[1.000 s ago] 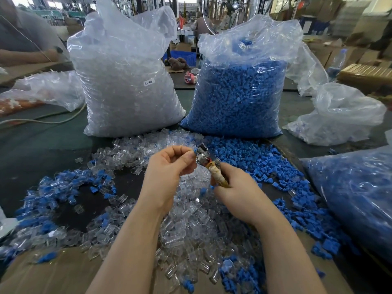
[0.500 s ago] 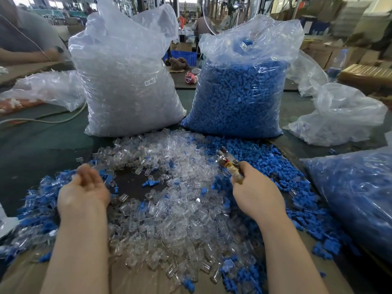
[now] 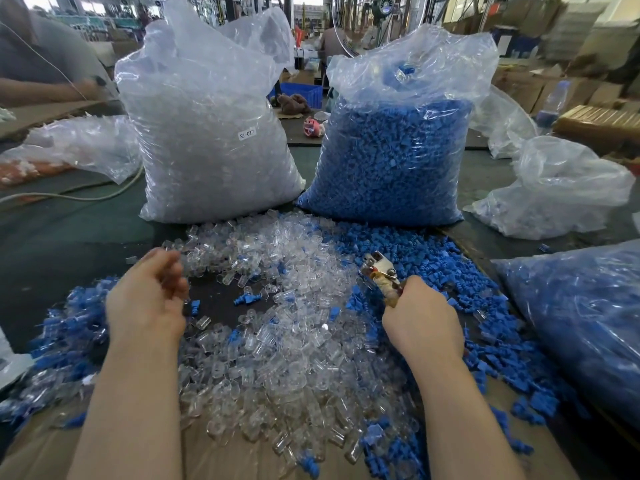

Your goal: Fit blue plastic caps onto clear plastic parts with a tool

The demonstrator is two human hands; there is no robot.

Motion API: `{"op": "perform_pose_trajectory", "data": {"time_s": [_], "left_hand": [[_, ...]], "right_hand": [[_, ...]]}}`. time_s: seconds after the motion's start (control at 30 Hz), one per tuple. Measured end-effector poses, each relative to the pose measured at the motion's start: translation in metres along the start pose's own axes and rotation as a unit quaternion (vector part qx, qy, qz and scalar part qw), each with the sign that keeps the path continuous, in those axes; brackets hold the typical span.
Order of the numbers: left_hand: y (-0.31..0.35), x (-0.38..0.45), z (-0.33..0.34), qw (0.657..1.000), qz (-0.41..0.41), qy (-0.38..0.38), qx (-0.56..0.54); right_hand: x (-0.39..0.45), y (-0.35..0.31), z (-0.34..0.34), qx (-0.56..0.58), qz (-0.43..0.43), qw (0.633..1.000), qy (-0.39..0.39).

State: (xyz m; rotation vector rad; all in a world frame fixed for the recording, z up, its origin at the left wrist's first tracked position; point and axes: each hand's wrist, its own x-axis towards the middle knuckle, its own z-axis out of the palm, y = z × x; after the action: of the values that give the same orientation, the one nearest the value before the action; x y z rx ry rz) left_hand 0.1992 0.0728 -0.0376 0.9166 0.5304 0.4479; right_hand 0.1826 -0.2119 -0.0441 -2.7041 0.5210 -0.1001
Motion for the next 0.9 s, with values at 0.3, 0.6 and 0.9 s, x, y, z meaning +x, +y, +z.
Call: {"op": "perform_pose_trajectory", "data": {"time_s": [0.3, 0.6, 0.9], "left_hand": [[-0.038, -0.019, 0.025, 0.689, 0.180, -0.156, 0.684], [-0.036, -0.022, 0.029, 0.693, 0.135, -0.170, 0.688], [-0.040, -0.025, 0.030, 0.664, 0.164, -0.171, 0.709]], "right_hand": [[0.002, 0.000, 0.004, -0.013, -0.022, 1.000, 0.004], [0.003, 0.000, 0.004, -0.035, -0.052, 0.998, -0.001], [0.003, 0.000, 0.007, -0.026, -0.056, 0.998, 0.008]]}}
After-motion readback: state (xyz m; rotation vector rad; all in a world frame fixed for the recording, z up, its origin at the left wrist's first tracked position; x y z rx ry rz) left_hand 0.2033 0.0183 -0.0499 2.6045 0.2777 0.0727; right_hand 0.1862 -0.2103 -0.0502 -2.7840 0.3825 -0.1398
